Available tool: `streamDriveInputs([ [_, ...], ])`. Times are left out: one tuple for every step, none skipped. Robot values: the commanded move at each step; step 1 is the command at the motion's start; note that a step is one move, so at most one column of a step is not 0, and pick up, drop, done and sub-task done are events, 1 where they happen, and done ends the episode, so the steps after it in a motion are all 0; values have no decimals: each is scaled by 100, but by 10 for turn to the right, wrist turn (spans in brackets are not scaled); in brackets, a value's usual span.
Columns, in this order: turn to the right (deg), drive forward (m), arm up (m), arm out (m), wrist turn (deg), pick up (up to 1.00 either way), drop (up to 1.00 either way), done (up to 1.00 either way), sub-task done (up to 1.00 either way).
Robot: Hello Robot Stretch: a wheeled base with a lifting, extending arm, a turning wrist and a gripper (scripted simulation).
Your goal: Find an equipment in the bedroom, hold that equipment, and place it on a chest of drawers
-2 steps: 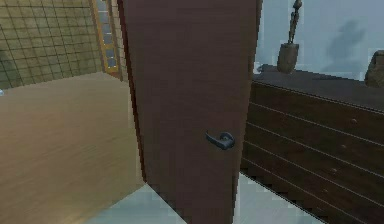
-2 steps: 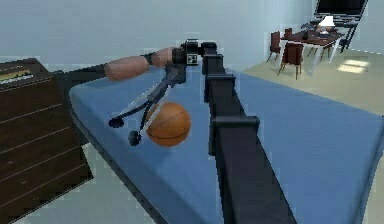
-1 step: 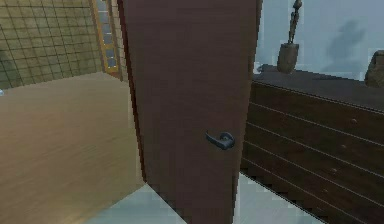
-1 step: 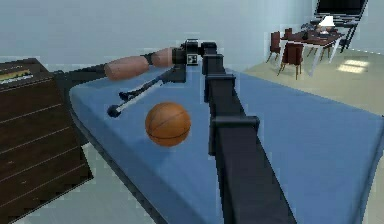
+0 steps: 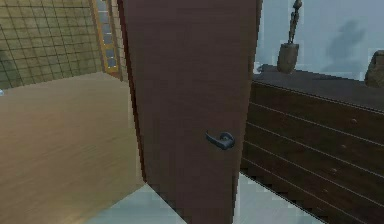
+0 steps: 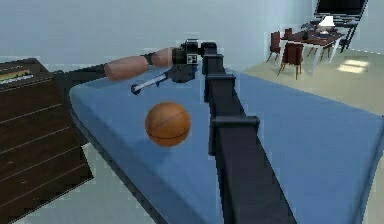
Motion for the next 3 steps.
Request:
streamDriveInputs([
  [0, 0, 0, 0, 180, 0, 0, 0, 0],
  [0, 0, -26, 0, 0, 0, 0, 0, 0],
  [0, 0, 0, 0, 0, 100, 0, 0, 0],
])
